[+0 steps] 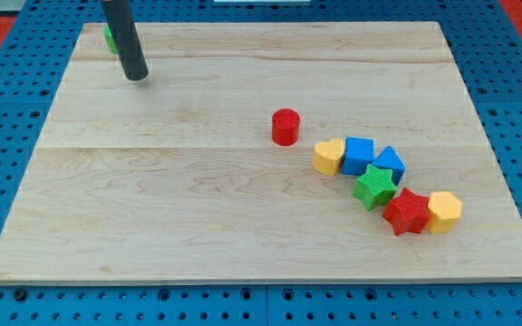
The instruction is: Place your arm below the yellow hexagon
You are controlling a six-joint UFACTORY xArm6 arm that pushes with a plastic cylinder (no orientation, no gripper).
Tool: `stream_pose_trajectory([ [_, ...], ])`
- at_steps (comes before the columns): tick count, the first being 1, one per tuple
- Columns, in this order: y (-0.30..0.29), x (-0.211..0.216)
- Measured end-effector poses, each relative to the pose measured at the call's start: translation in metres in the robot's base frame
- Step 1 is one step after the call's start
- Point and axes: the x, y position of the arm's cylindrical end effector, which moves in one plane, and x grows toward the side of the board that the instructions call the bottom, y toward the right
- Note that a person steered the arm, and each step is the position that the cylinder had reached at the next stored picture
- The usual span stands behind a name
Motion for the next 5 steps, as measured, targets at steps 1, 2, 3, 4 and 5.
stream_pose_trajectory([
  [1,0.005,0.011],
  [2,0.013,0.021],
  [3,0.018,0.026],
  [4,0.025,0.056],
  [5,0.026,0.107],
])
